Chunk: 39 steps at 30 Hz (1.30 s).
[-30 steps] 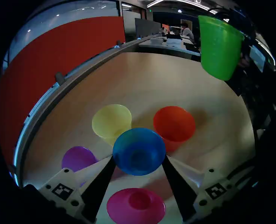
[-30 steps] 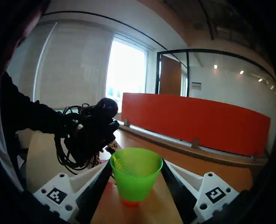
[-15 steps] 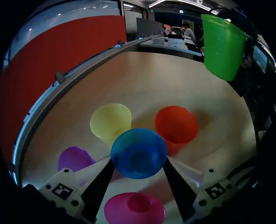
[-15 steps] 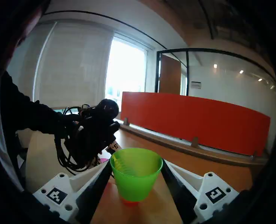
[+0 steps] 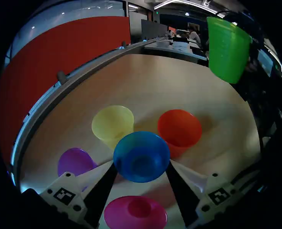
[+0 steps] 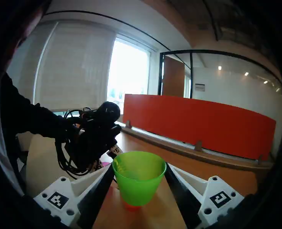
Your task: Pour water
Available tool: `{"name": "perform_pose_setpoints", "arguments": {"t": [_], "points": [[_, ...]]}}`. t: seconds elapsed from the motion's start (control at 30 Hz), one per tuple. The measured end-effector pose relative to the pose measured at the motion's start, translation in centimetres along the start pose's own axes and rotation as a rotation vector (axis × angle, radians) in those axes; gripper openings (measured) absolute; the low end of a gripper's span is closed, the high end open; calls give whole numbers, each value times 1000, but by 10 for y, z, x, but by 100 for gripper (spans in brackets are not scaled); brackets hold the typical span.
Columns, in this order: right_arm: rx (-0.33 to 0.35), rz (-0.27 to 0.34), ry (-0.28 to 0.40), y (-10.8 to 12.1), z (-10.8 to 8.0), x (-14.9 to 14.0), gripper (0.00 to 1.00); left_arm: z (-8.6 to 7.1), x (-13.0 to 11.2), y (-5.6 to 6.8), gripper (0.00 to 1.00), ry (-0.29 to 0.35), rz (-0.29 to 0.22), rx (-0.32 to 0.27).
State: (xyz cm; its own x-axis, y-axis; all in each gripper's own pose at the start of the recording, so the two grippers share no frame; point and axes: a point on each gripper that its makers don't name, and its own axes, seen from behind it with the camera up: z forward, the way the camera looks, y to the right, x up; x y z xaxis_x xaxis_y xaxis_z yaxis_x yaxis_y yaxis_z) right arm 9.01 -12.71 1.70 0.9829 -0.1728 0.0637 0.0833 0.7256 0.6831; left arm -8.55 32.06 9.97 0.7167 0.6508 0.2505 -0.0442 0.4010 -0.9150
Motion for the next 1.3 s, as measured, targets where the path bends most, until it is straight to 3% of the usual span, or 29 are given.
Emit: {"name": "perform_pose_setpoints", "arguments": {"t": [0.7, 1.3], "points": [[1, -10, 1, -5, 0, 9, 93, -24, 16, -11, 83, 94, -39, 34], [-10, -1, 7, -1, -1, 13, 93, -59, 54, -18, 84, 270, -55, 93]]}}
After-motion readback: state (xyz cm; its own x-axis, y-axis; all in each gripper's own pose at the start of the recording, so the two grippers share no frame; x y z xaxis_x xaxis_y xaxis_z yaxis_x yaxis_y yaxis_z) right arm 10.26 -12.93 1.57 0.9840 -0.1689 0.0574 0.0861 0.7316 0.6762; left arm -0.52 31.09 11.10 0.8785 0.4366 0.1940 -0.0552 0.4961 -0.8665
